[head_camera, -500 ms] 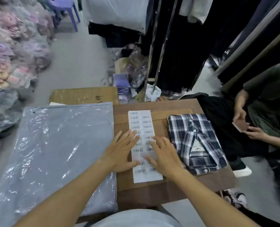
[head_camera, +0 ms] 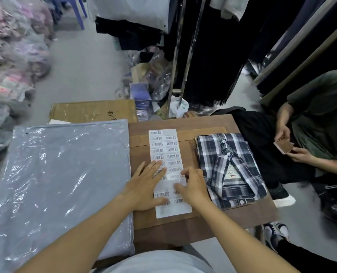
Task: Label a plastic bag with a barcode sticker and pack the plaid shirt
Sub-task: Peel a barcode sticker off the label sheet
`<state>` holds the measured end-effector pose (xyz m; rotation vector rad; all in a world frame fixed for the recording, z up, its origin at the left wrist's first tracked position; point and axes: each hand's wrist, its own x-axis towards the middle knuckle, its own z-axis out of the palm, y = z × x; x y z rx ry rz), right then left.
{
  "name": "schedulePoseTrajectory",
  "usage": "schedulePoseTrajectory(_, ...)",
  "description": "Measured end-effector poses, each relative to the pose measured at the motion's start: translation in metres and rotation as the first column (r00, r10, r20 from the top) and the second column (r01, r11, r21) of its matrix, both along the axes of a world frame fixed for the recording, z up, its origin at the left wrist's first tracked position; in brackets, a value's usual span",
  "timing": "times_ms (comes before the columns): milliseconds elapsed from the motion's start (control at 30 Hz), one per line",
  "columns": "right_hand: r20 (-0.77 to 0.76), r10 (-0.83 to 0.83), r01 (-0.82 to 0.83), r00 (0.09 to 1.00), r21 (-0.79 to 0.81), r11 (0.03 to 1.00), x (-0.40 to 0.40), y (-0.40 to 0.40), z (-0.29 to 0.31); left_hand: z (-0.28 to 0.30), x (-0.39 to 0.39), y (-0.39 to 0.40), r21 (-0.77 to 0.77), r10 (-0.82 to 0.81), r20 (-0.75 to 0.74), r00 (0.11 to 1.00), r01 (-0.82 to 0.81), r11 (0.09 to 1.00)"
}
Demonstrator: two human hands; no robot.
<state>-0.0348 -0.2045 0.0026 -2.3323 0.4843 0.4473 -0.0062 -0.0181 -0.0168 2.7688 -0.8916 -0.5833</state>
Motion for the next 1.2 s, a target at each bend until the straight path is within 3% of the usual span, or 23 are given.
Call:
schedulePoseTrajectory(133,-0.043,-0.091,0.100,0.995,0.306,0.947,0.009,-0.004,0.009,0.008,0.003,0.000,-0.084,0.099,-0.059,0.993,-0.104,0.991)
schedulePoseTrajectory(233,-0.054,-0.157,0.160,0.986,0.563,0.811,0.022,-0.005,0.031,0.022,0.011,-0.001,-0.241,0.308,-0.217,0.926,-0.357,0.902)
schedulePoseTrajectory(300,-0.022,-0.215,0.174,0.976,0.668,0.724,0.035,-0.006,0.047,0.037,0.020,-0.004,-0.357,0.452,-0.392,0.801,-0.585,0.728)
schedulePoseTrajectory(333,0.004,-0.240,0.166,0.971,0.711,0.684,0.043,-0.006,0.056,0.047,0.026,-0.006,-0.402,0.493,-0.503,0.710,-0.697,0.594)
schedulePoseTrajectory(433,0.077,-0.293,0.115,0.953,0.803,0.584,0.067,-0.004,0.090,0.075,0.047,-0.011,-0.442,0.405,-0.778,0.480,-0.876,0.190)
schedulePoseTrajectory(533,0.143,-0.329,0.056,0.933,0.848,0.527,0.087,0.000,0.129,0.103,0.064,-0.013,-0.491,0.306,-0.830,0.467,-0.871,-0.002)
schedulePoseTrajectory(700,0.214,-0.352,-0.013,0.911,0.869,0.495,0.105,0.005,0.176,0.149,0.080,-0.017,-0.596,0.312,-0.783,0.538,-0.793,-0.130)
schedulePoseTrajectory(800,0.244,-0.338,-0.043,0.909,0.862,0.506,0.111,0.008,0.191,0.169,0.090,-0.013,-0.609,0.219,-0.791,0.571,-0.769,-0.192)
schedulePoseTrajectory(1000,0.244,-0.373,-0.039,0.895,0.877,0.480,0.117,0.013,0.199,0.197,0.096,-0.007,-0.636,0.079,-0.771,0.632,-0.756,-0.156)
schedulePoseTrajectory(1067,0.293,-0.395,-0.021,0.871,0.824,0.566,0.119,0.015,0.197,0.200,0.097,-0.008,-0.647,0.090,-0.762,0.641,-0.748,-0.152)
schedulePoseTrajectory(1133,0.451,-0.392,0.013,0.802,0.643,0.766,0.119,0.017,0.195,0.202,0.099,-0.009,-0.648,0.109,-0.761,0.640,-0.743,-0.166)
schedulePoseTrajectory(1200,0.641,-0.332,0.033,0.692,0.432,0.901,0.117,0.018,0.192,0.204,0.101,-0.009,-0.645,0.133,-0.764,0.632,-0.742,-0.180)
